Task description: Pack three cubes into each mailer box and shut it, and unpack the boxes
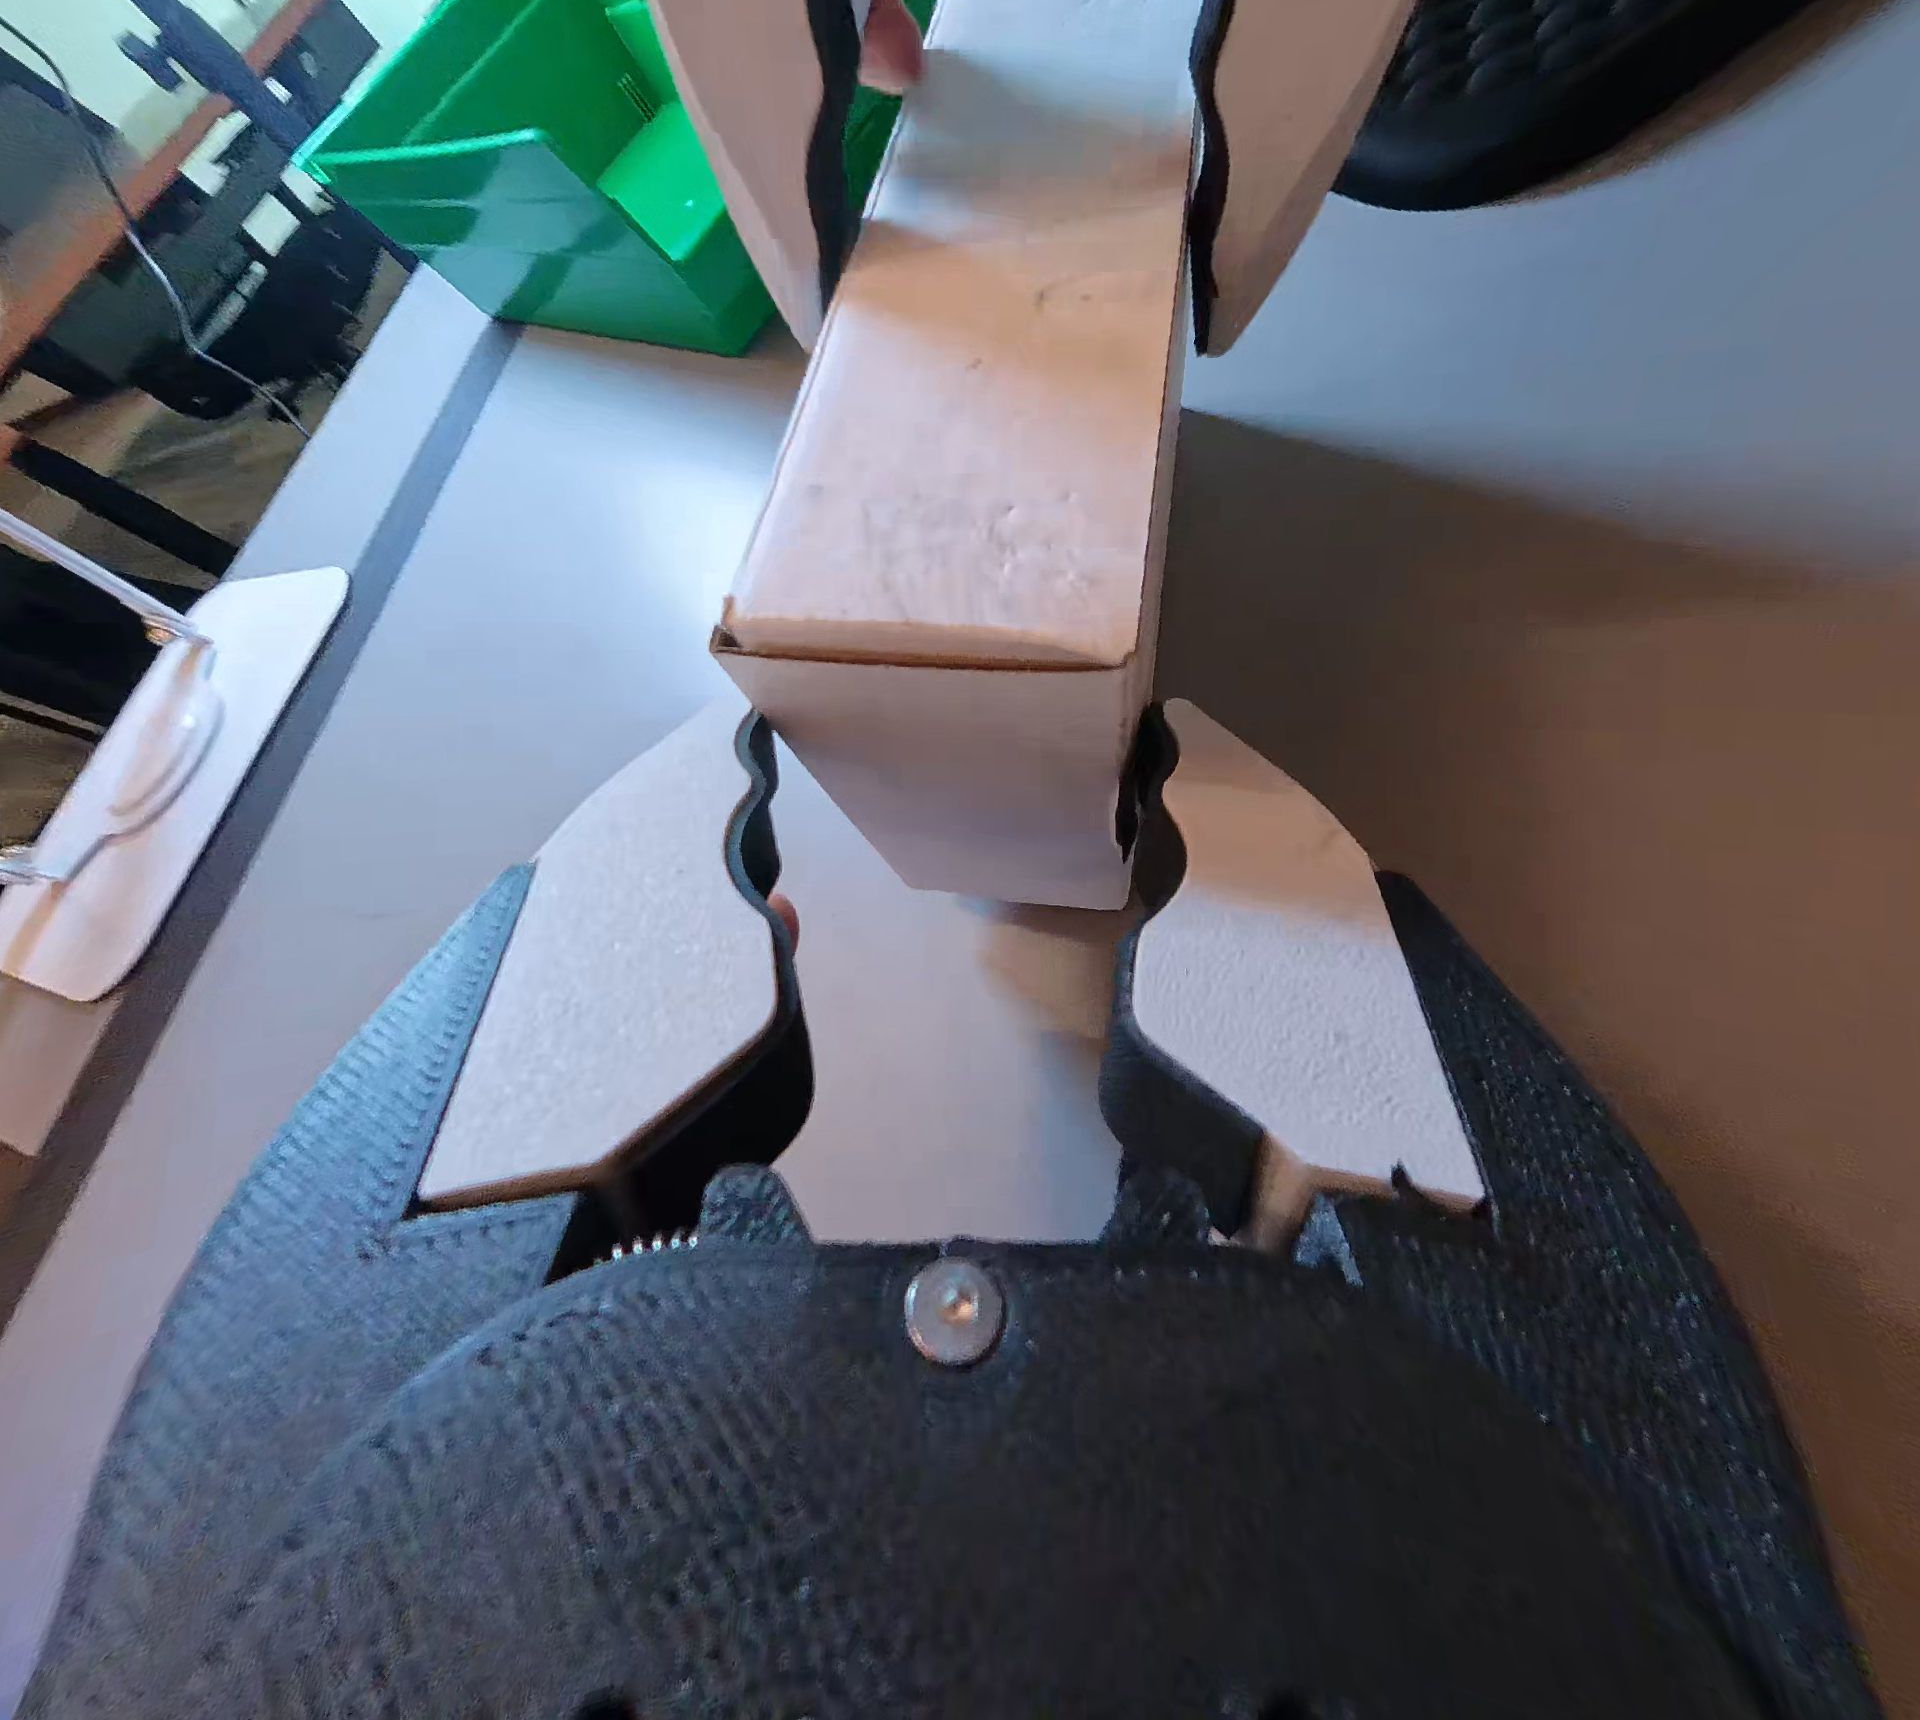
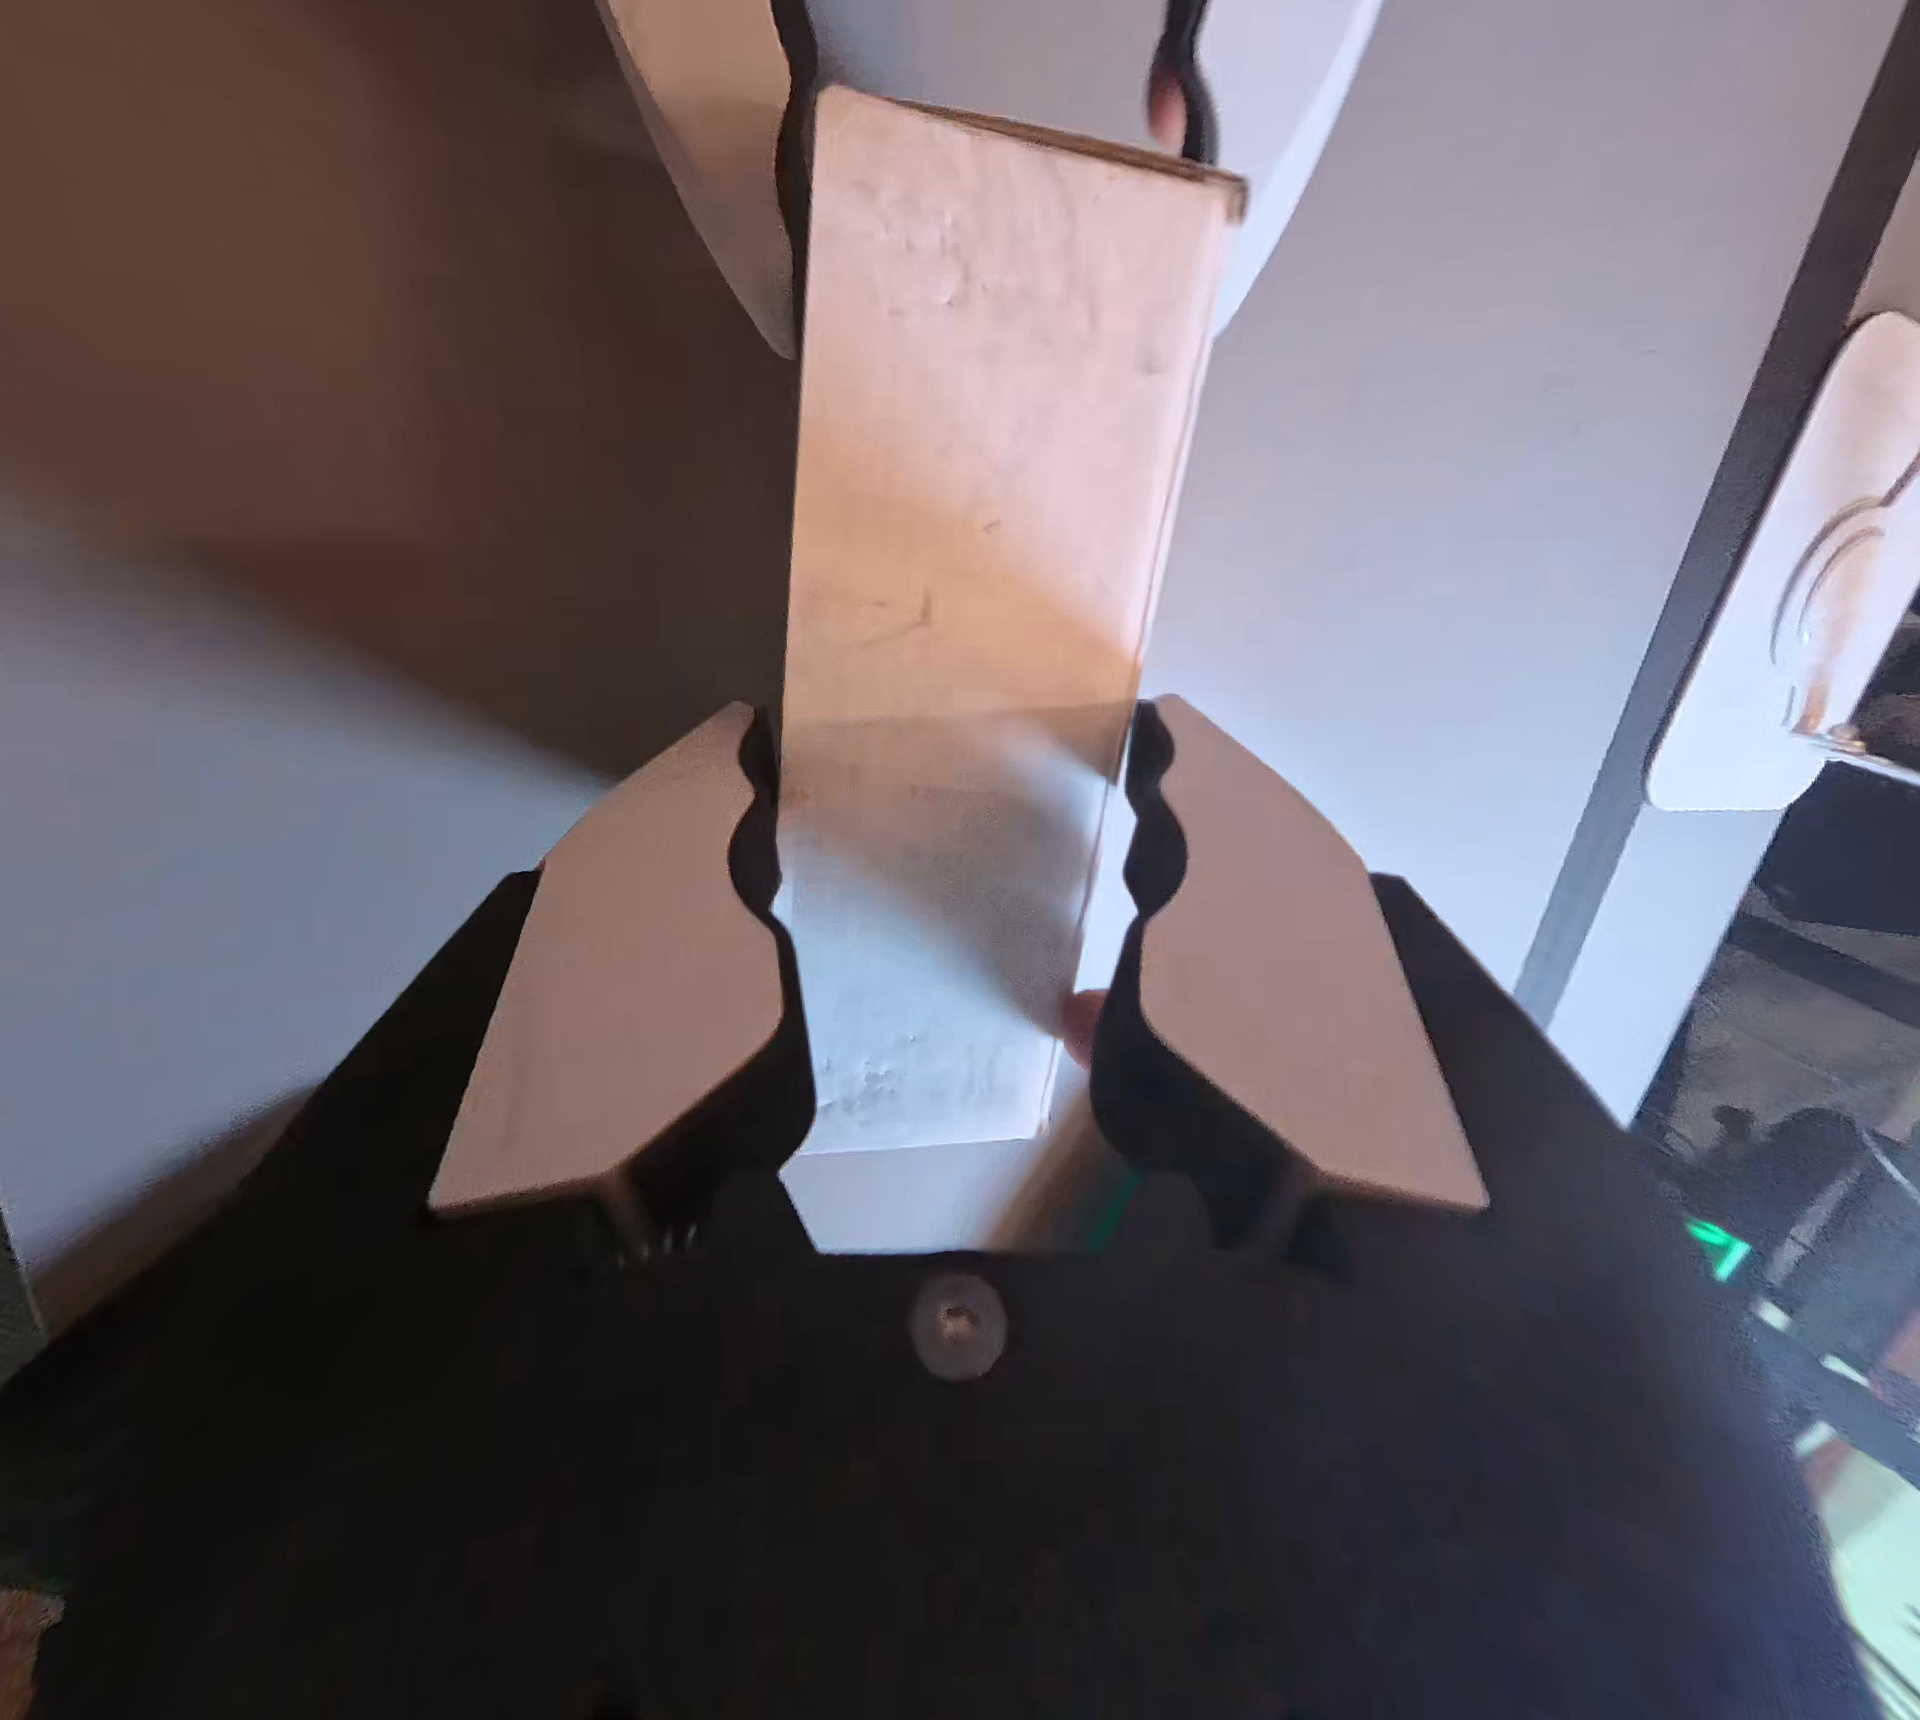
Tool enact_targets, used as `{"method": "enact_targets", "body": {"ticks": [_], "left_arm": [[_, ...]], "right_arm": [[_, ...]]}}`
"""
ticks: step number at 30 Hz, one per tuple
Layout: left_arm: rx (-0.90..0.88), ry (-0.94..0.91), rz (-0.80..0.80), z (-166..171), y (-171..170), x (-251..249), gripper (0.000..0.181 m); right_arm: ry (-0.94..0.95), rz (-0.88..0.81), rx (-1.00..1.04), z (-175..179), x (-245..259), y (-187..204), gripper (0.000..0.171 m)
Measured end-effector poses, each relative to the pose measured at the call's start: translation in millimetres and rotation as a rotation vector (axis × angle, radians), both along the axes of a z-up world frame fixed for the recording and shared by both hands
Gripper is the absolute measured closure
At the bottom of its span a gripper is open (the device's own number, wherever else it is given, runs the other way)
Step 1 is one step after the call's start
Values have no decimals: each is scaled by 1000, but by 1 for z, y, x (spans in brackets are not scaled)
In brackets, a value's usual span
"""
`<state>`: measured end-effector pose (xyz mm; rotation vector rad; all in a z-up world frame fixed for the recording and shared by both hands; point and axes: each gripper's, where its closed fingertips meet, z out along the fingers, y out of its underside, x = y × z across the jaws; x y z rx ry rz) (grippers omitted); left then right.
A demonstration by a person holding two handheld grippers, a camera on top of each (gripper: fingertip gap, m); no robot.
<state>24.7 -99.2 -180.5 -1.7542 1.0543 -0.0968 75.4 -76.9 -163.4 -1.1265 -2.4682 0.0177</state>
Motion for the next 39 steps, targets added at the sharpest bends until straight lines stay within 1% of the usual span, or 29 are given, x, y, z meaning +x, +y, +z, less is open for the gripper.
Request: {"method": "enact_targets", "body": {"ticks": [1,3,5,8,11,14,15,17,19,22,25,28,30,31,32,34,35,37,39], "left_arm": [[9,15,3,0,-1,-1,113],[27,-19,25,6,0,-5,113],[19,-126,72,20,2,-15,106],[42,-294,132,47,3,-42,111],[93,-374,186,62,1,-66,118],[113,-386,206,64,0,-74,121],[114,-377,208,63,1,-74,122],[116,-357,200,60,2,-71,122],[108,-352,195,57,2,-69,122],[91,-391,197,56,2,-70,125],[78,-421,225,53,3,-78,128],[74,-431,252,50,6,-86,131],[65,-433,268,46,8,-90,131],[60,-431,275,44,9,-92,131],[53,-429,277,41,10,-93,131],[39,-429,281,37,11,-94,131],[32,-430,282,35,12,-95,131],[19,-432,285,31,14,-96,131],[10,-433,288,29,16,-98,131]], "right_arm": [[-11,6,18,0,0,-1,107],[7,3,53,6,-2,0,107],[45,-4,95,19,-1,8,107],[115,-75,185,47,8,40,107],[198,-204,314,90,27,94,107],[247,-342,496,130,52,162,108],[247,-379,556,138,61,185,108],[237,-428,658,142,74,230,108],[202,-481,718,130,85,274,108],[125,-537,764,93,100,332,108],[60,-558,790,50,108,373,108],[30,-531,855,15,109,401,108],[1,-490,914,-4,110,413,107],[10,-513,933,-9,111,419,107],[16,-541,898,-15,113,422,107],[-3,-617,761,-29,119,422,106],[-28,-623,695,-36,120,418,104],[-50,-638,600,-41,121,412,104],[-31,-673,466,-45,116,404,105]]}}
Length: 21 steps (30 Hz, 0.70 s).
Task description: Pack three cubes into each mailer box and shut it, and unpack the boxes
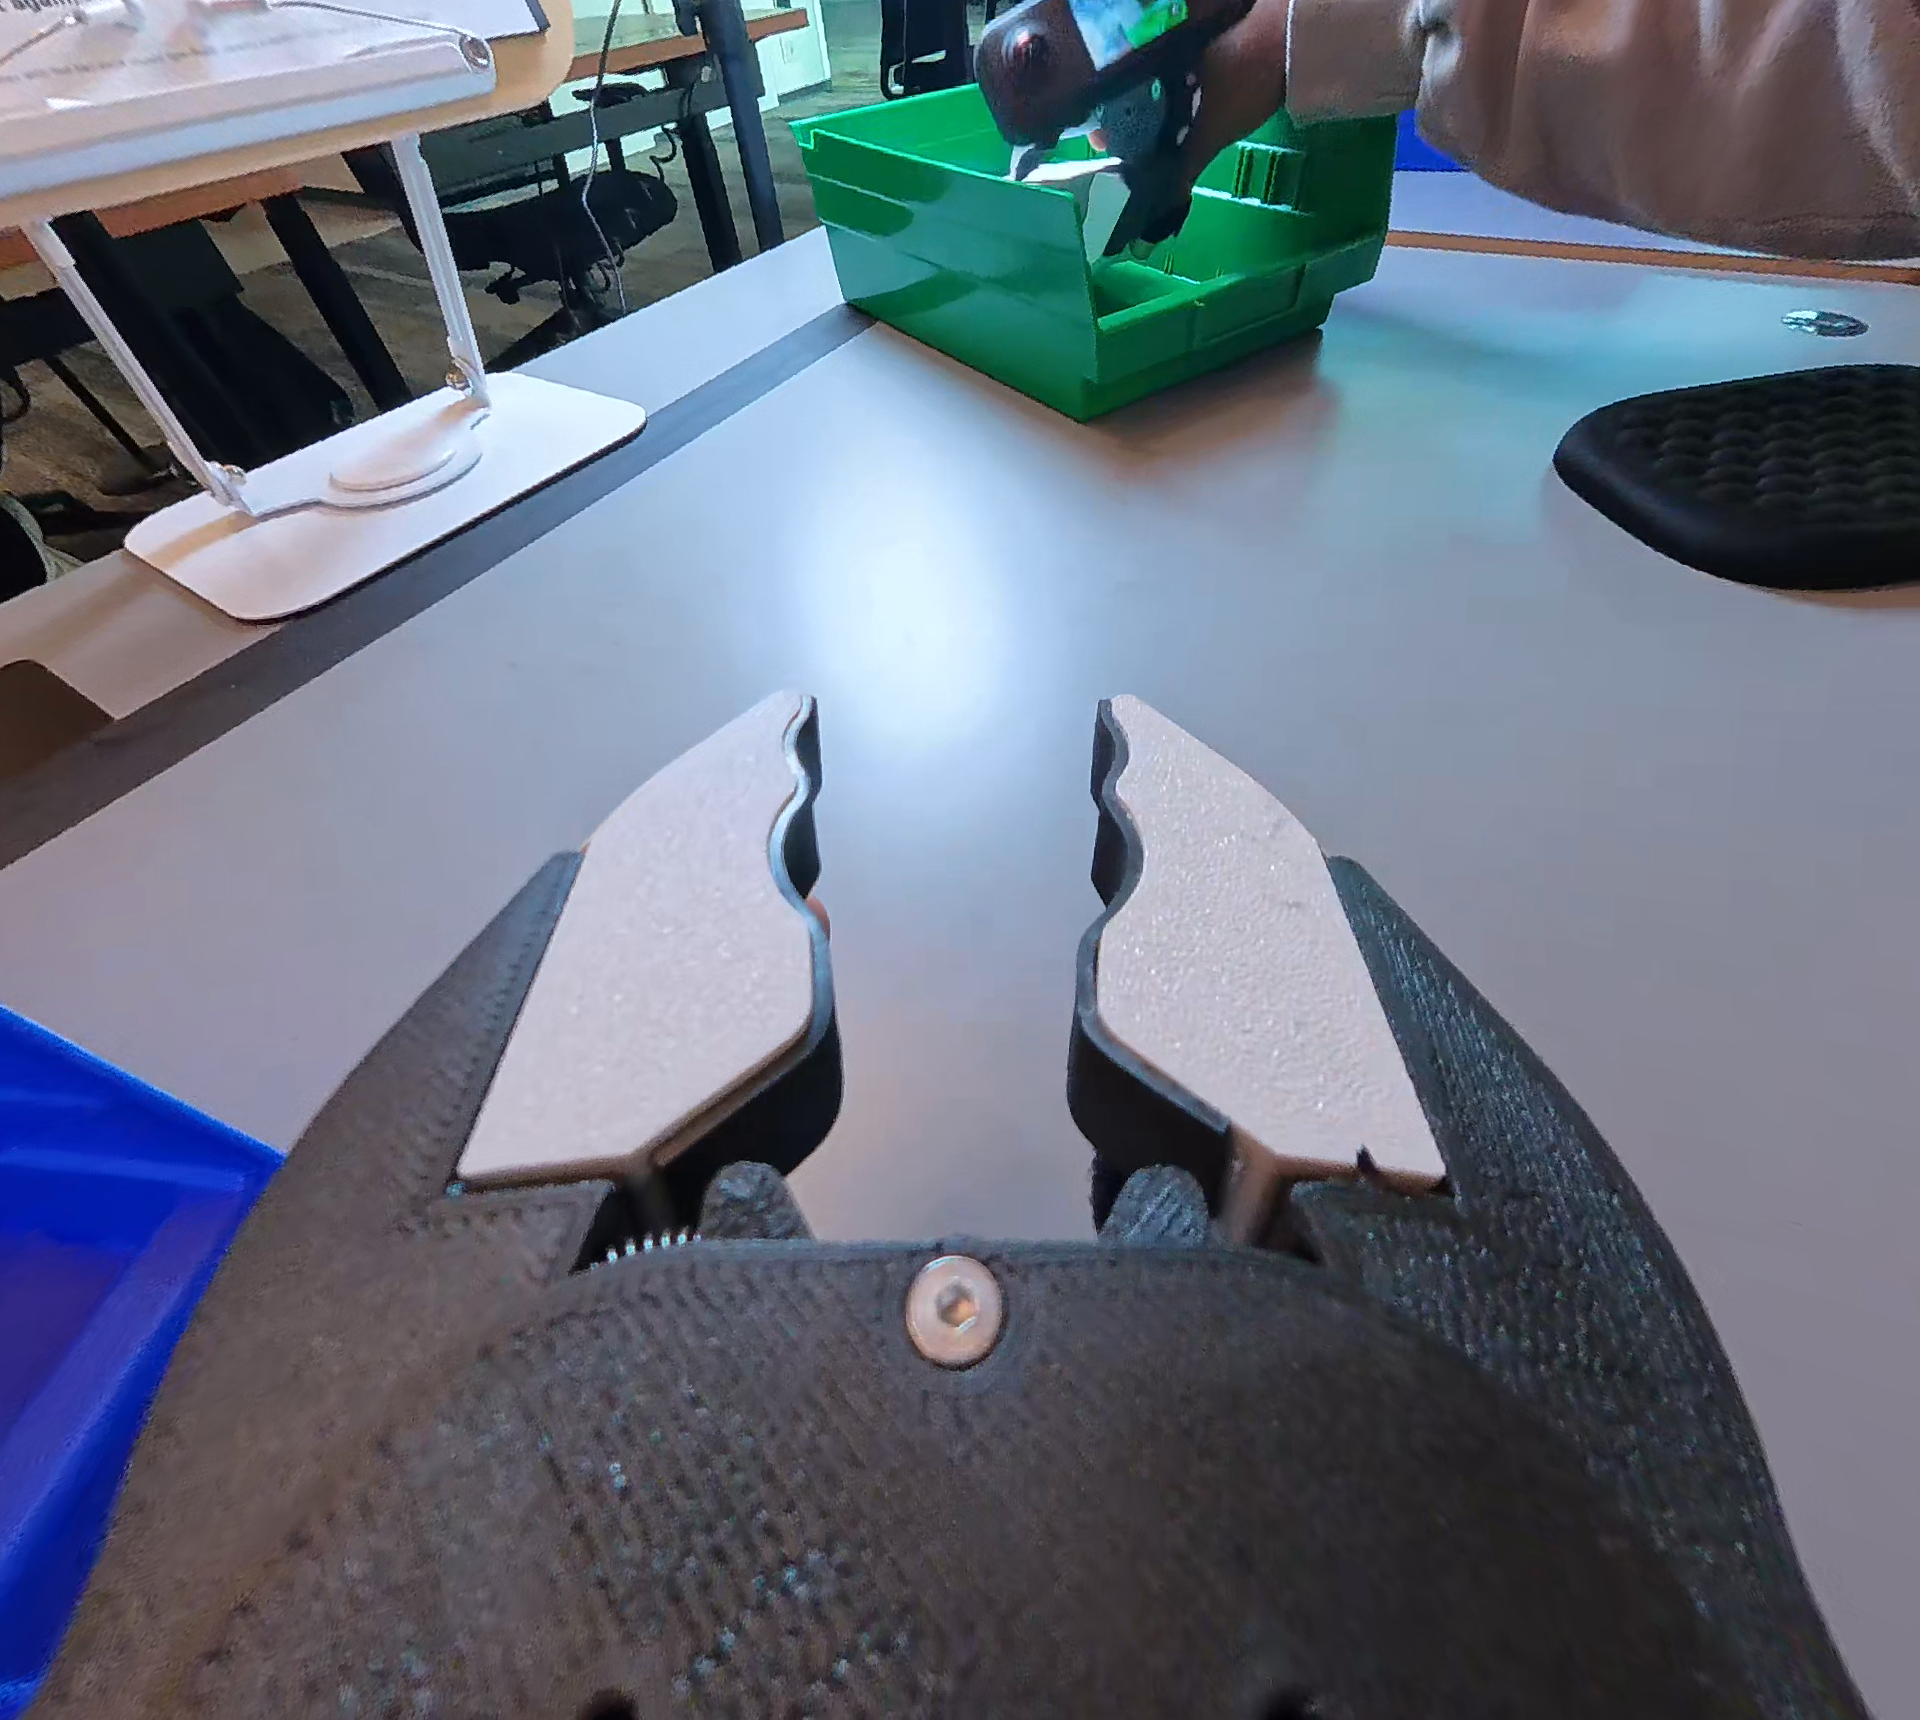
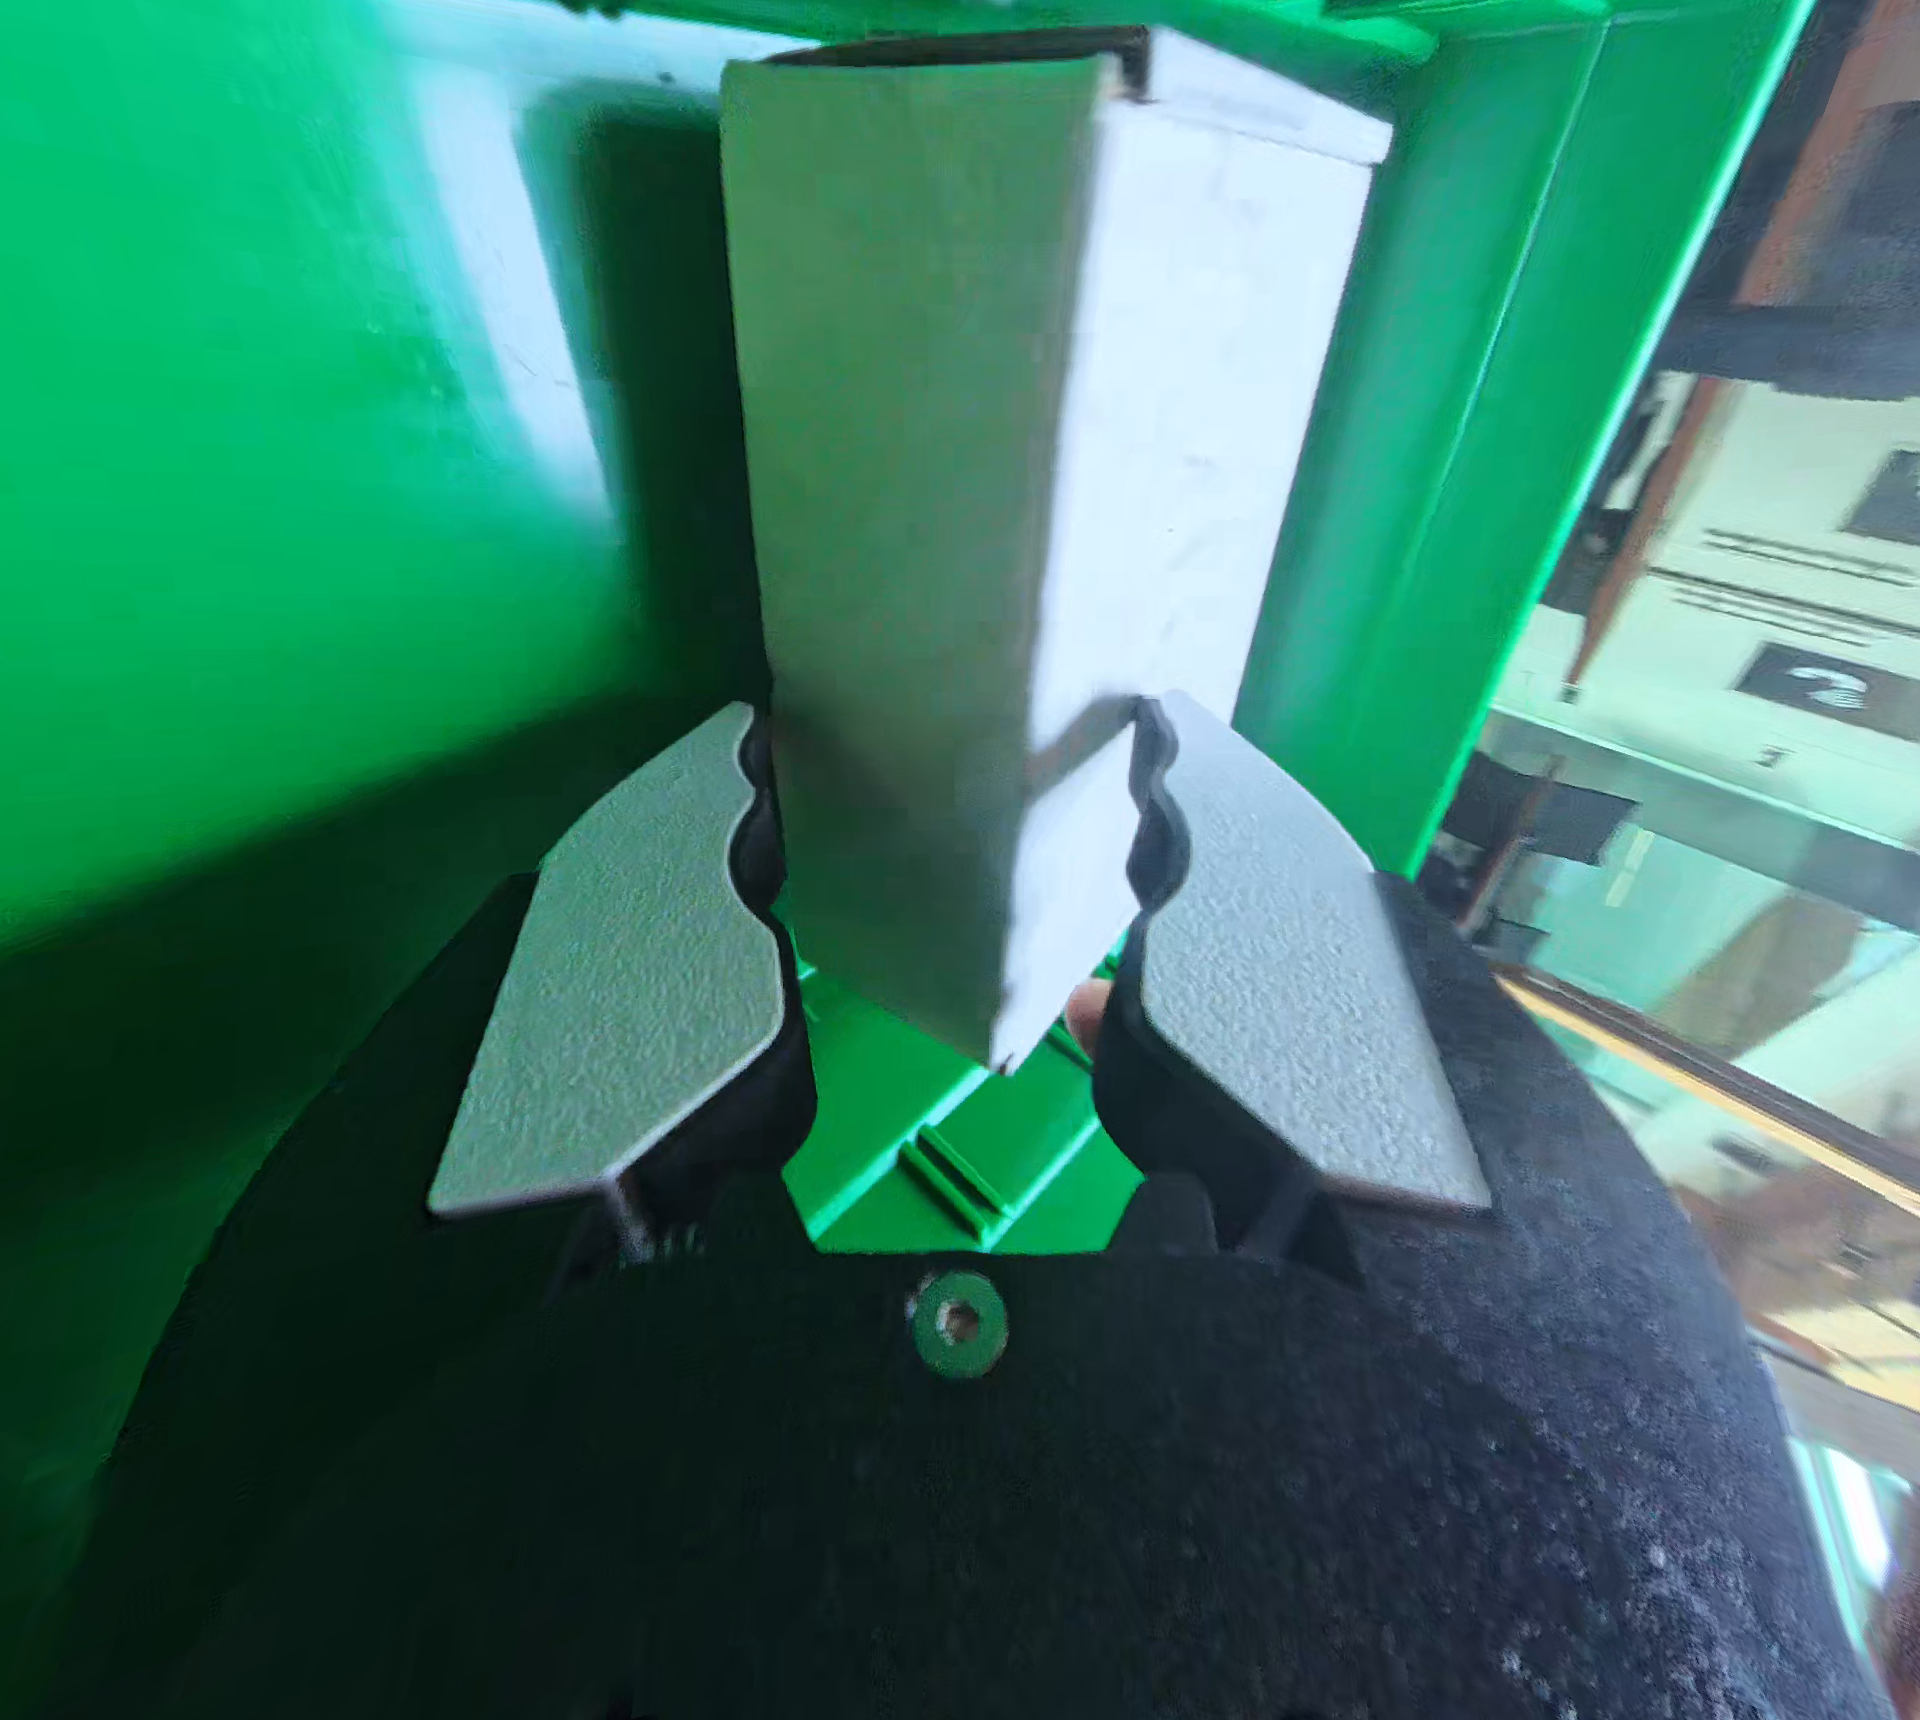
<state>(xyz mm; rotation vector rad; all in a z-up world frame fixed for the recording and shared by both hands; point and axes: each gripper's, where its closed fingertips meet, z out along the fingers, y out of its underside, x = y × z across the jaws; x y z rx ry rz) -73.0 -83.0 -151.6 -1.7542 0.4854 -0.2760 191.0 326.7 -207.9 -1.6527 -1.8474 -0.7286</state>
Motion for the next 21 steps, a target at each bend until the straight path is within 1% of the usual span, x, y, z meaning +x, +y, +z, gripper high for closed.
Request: {"method": "enact_targets", "body": {"ticks": [1,3,6,11,14,15,18,20,21], "left_arm": [[-5,-1,1,-1,1,-1,131],[-14,-3,5,-3,1,-2,131],[-15,4,10,-4,0,-2,132],[-3,23,28,-3,-2,-4,133],[0,15,35,-1,-2,-7,133],[-3,10,36,-2,-1,-8,133],[-7,-3,56,-1,0,-12,129],[5,-6,77,3,0,-18,129],[14,-4,96,7,0,-23,128]], "right_arm": [[25,-6,-55,-1,-3,-5,111],[59,-3,-117,2,-12,-10,115],[75,-29,-133,2,-18,-3,124],[83,-89,-156,2,-15,6,126],[43,-110,-101,2,-5,14,127],[67,-120,-89,2,-6,14,126],[147,-110,-80,6,-12,5,116],[277,-78,-78,23,-25,-10,114],[381,-56,-83,36,-34,-22,114]]}}
